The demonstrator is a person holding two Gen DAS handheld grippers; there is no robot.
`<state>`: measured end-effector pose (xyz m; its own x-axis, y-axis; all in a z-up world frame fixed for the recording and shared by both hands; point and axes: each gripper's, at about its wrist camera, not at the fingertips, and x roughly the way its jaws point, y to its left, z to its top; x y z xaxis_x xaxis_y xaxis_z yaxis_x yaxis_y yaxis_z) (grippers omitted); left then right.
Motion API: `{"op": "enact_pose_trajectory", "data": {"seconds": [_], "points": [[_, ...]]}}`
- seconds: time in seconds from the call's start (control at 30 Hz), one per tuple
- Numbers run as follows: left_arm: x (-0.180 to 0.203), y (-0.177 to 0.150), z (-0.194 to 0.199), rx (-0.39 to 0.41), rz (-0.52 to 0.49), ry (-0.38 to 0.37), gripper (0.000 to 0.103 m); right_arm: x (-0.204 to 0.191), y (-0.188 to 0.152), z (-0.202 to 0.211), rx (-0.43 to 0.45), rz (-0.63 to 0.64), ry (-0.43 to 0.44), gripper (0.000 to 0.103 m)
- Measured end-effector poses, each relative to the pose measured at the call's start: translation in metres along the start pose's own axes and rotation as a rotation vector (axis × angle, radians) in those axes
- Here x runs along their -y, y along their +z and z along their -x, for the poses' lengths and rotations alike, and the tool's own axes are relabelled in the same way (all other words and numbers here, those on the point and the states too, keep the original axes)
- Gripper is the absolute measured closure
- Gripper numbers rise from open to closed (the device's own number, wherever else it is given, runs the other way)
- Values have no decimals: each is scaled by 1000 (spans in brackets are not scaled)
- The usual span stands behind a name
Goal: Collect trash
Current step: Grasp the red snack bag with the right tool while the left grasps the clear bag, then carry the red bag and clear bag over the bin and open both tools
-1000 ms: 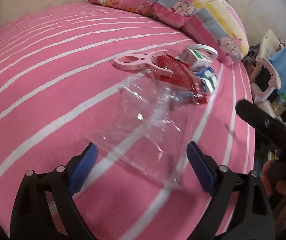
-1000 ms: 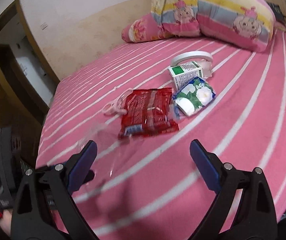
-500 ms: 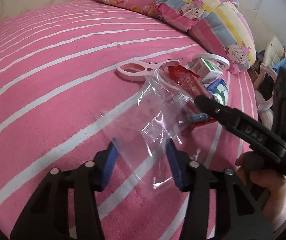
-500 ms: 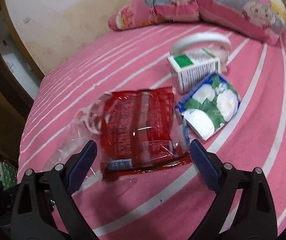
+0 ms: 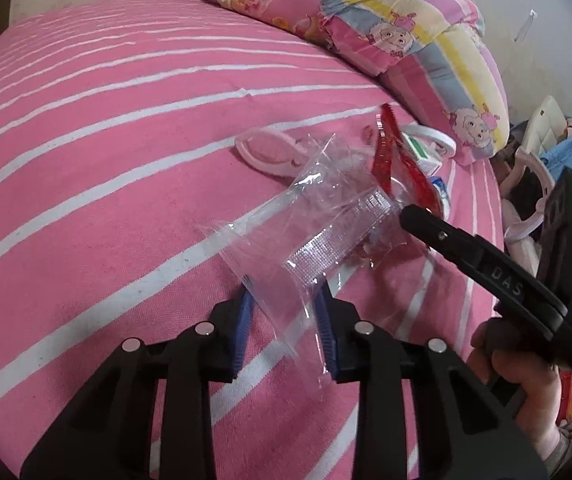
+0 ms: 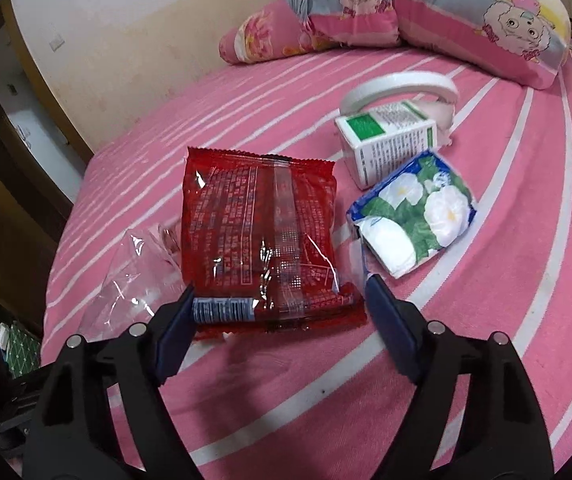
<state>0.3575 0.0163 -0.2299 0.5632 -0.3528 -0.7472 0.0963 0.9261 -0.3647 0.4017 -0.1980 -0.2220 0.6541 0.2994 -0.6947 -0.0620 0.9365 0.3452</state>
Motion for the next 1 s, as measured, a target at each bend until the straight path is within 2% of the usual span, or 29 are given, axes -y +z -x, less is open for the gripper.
{"op": "enact_pose_trajectory", "data": {"seconds": [0.23,0.4,0.6,0.7,0.8,0.97,1.0], "points": [[8,-7,31,48,32,-39,74,-5,-9,33,26,-19,36,23],[19,-25,59,95,29,-43,74,-10,-20,69,62,-7,57,23],[34,-54,102,169,78,-99,74,-10,-43,115,89,-23,86,23],[43,-68,121,171,140,-154,74,-12,-58,149,131,-9,81,23],[67,-83,147,196,119,-167,74,-16,-69,185,187,16,67,23],[99,-103,184,227,93,-207,74,-11,-86,257,249,-15,98,23],[107,-107,192,233,88,-220,74,-9,-90,272,261,-19,98,26]]}}
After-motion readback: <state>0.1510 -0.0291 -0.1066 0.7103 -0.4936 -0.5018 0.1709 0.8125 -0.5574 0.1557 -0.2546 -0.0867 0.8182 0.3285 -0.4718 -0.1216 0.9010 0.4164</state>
